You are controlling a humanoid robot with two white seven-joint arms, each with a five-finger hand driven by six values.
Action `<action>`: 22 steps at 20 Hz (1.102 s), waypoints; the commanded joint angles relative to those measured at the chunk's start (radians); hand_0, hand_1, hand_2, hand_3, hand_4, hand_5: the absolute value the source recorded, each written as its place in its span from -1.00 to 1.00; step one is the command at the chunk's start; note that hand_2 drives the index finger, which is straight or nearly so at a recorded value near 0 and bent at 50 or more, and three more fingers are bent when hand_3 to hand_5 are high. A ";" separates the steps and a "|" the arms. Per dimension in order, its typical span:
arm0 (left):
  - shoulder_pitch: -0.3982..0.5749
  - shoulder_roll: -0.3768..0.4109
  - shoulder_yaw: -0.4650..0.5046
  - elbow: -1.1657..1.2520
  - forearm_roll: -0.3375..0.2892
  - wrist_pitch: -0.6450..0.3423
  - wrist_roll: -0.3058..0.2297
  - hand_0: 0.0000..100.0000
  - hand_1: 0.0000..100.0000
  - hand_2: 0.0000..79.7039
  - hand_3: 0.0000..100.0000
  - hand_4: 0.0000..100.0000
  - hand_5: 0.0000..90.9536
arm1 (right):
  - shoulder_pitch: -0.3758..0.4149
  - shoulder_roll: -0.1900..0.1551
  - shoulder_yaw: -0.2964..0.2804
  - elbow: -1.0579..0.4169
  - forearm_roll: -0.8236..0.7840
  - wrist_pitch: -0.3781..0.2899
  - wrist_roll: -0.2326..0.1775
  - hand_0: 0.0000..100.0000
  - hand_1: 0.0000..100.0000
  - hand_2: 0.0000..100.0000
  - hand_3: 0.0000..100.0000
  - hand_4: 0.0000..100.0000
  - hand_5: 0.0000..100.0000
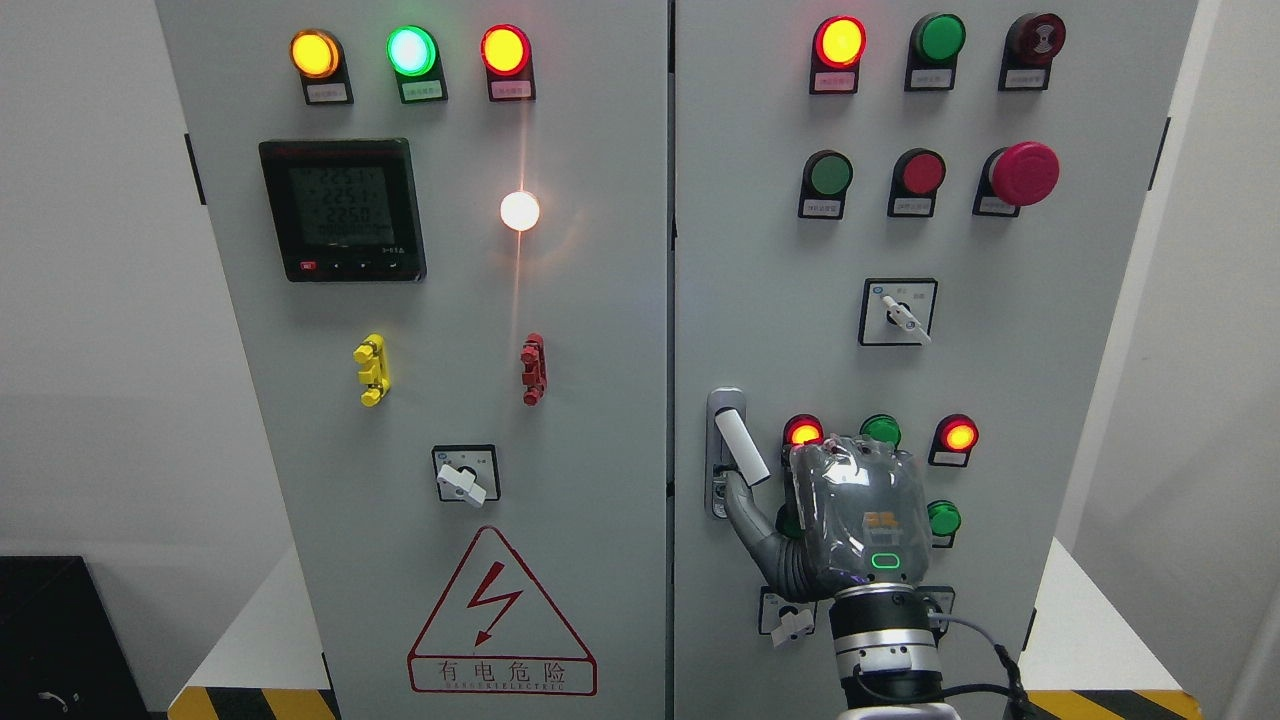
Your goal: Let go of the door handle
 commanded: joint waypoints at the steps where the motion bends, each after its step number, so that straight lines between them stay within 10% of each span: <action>1: 0.018 0.000 0.000 0.000 0.000 0.000 -0.001 -0.76 0.11 -1.00 -1.00 -1.00 -1.00 | 0.000 0.000 0.000 0.000 0.000 0.000 0.000 0.04 -0.49 0.90 1.00 0.89 0.84; 22: 0.018 0.000 0.000 0.000 0.000 0.000 -0.001 -0.76 0.11 -1.00 -1.00 -1.00 -1.00 | 0.001 0.000 -0.009 -0.007 0.000 0.000 -0.008 0.06 -0.50 0.89 1.00 0.89 0.84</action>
